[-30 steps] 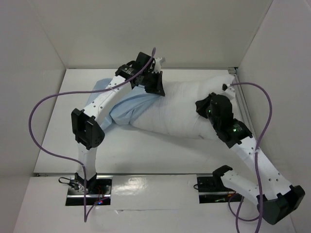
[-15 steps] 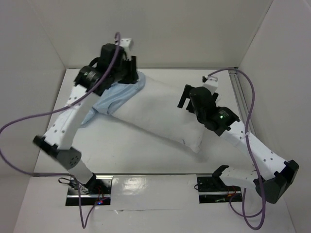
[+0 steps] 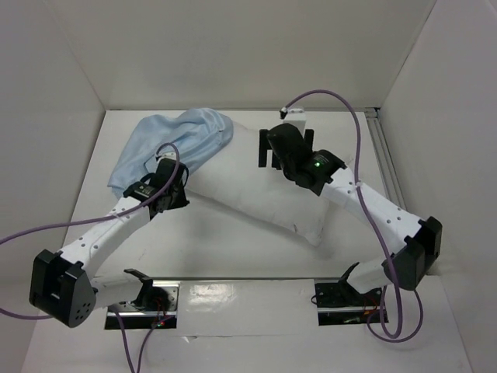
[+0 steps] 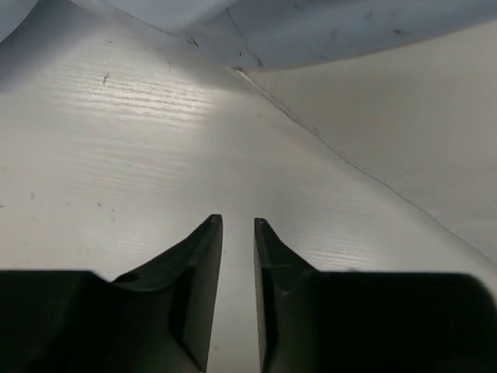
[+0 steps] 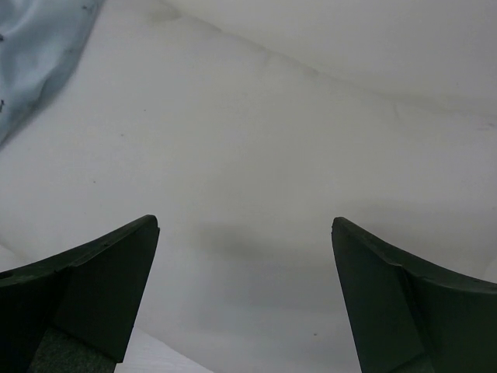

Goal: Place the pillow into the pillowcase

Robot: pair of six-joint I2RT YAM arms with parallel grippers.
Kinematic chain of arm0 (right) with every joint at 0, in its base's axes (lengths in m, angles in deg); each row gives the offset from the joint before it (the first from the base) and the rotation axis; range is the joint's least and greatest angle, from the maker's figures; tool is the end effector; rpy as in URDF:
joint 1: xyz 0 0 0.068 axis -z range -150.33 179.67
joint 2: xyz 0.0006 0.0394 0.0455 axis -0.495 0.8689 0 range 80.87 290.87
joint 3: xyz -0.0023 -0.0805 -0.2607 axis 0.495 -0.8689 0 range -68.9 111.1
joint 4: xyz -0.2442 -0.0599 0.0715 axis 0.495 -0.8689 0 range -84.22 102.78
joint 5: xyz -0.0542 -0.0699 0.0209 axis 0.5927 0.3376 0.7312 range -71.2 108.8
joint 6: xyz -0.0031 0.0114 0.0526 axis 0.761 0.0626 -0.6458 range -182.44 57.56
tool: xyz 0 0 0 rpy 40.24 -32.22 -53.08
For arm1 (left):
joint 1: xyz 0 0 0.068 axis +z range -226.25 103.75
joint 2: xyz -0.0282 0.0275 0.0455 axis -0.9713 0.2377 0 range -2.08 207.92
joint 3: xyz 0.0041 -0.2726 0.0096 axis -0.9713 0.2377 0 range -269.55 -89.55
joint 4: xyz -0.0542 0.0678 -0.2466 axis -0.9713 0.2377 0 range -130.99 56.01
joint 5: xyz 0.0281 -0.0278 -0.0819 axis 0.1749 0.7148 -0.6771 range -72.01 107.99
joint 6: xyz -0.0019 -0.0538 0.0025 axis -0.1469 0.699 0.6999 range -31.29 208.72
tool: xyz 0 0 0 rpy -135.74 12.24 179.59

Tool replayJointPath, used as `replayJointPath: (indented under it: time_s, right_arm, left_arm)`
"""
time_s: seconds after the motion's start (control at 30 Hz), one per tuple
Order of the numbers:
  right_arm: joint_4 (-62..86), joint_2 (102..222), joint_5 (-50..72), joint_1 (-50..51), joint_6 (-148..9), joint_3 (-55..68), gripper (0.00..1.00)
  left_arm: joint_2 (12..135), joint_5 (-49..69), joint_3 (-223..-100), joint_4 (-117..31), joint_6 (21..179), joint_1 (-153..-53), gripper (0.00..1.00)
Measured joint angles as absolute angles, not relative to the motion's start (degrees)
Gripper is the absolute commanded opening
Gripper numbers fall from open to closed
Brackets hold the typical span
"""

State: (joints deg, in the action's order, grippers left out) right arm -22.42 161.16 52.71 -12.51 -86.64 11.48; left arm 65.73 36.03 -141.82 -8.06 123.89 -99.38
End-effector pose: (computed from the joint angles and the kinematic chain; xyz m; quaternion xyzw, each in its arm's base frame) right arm 0.2393 0.1901 0.3745 0.0001 0.8595 0.0248 0.5106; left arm 0.2287 -0.0857 0.2694 -0.1522 0.9126 -0.0425 0.3772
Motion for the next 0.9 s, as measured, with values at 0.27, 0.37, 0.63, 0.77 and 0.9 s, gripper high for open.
replayJointPath:
  time_s: [0.27,0.37,0.63,0.77,0.9]
  right_arm:
    - [-22.83,165.34,50.33,-13.23,-85.53,11.77,1.0]
    - [-22.86,165.34,50.02,-13.23,-85.44,11.85,1.0]
    - [-22.88,165.36,49.8,-13.23,-85.29,11.9,1.0]
    - [-22.9,165.58,49.58,-13.23,-85.29,11.9,1.0]
    - [-22.97,165.84,49.5,-13.23,-85.22,11.9,1.0]
  left_arm:
    - [73.97,38.96,-143.75,-18.79,123.33,-97.0,0.46]
    - [79.08,39.27,-145.49,-20.91,123.26,-96.3,0.48]
    - [81.25,43.13,-147.53,-21.33,123.15,-95.93,0.48]
    - [81.42,44.64,-148.29,-21.3,123.33,-95.34,0.46]
    - [82.82,45.43,-149.14,-20.78,123.61,-95.08,0.46]
